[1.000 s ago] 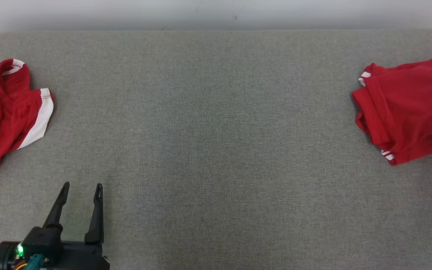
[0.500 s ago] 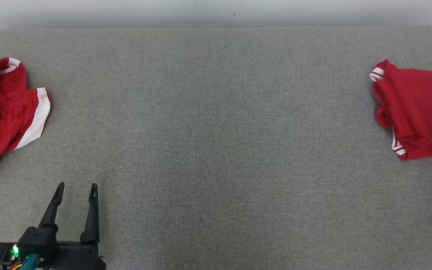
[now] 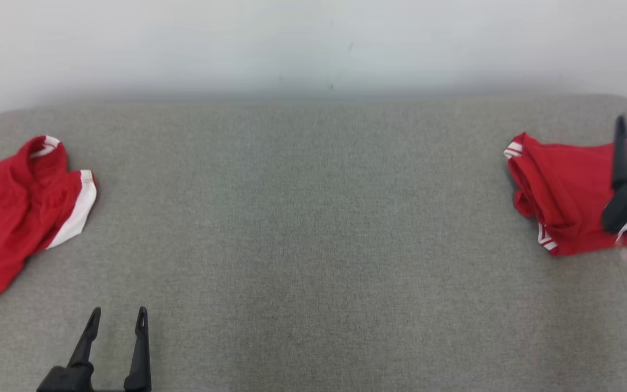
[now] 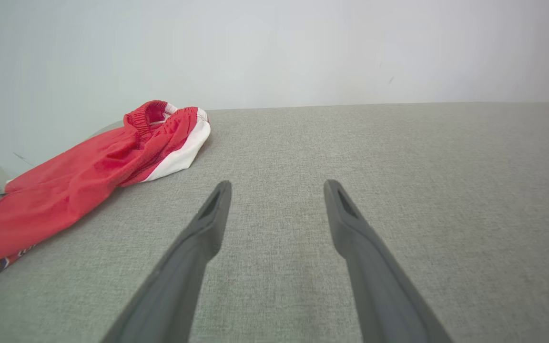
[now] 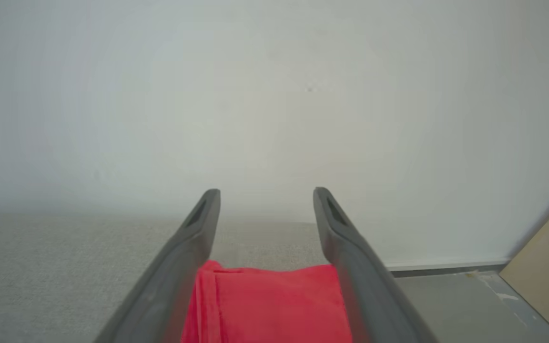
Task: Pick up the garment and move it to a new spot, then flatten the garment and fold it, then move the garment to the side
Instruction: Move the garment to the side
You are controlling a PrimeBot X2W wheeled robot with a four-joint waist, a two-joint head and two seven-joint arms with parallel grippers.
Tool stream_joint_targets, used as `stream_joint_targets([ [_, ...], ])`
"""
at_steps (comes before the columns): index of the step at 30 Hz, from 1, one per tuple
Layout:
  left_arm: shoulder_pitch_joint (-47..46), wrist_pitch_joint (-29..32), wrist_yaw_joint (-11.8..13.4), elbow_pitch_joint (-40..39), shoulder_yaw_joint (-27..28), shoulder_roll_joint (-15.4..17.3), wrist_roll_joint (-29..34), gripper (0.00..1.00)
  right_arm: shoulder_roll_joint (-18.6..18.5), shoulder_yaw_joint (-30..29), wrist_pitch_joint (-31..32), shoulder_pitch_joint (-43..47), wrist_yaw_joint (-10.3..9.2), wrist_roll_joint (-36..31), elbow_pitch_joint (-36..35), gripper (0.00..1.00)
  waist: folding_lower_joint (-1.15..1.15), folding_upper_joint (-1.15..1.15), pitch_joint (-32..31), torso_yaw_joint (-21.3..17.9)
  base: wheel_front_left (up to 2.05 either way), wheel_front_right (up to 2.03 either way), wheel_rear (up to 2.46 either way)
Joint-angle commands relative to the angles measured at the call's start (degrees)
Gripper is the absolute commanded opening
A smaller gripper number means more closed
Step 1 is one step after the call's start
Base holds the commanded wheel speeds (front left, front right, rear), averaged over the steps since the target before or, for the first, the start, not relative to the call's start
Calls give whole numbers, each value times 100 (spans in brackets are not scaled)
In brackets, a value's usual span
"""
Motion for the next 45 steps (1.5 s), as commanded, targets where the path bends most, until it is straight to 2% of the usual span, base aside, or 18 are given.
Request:
stream_joint_targets([
  [1,94,-19,7,2,21,-23,38,100,100,-71,-1,250,-14,-40,-165,100,1,0,-328,51,0,0,0],
  [5,279,-18,7,15,61,-78,73,100,533,-291,-1,1270,-15,-184,-1152,100,1,0,-591,139,0,0,0],
  [13,465,-19,7,20,93,-118,72,100,1339,-306,0,2895,-15,-210,-2761,100,1,0,-802,235,0,0,0],
  [24,482,-18,7,1,149,-146,103,100,2017,-341,-2,4471,-15,-313,-4192,100,1,0,-948,365,0,0,0],
  [32,576,-18,7,21,226,-169,113,100,2134,-303,-2,5072,-15,-397,-4329,100,1,0,-1027,402,0,0,0],
  [45,737,-18,7,-72,244,-28,198,100,2142,-238,-2,5238,-15,-126,-4358,100,1,0,-1101,396,0,0,0],
])
